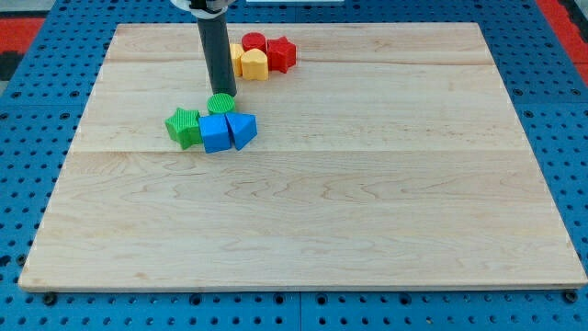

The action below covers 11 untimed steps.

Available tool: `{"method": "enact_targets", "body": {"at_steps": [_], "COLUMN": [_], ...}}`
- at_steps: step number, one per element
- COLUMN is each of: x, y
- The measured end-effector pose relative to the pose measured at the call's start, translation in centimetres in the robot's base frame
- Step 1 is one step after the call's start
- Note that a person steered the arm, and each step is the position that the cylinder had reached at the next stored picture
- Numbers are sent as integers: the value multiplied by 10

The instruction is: Push the yellow hexagon and the yellow heart to the center of the board

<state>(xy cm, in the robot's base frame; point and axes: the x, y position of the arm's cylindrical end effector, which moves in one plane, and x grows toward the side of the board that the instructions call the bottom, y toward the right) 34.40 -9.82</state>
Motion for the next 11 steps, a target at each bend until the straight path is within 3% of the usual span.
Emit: {"method": "enact_targets", "body": {"at_steps": [4, 8, 10, 11], "x": [-18, -18, -57, -76], "y": [-10, -104, -137, -121]}}
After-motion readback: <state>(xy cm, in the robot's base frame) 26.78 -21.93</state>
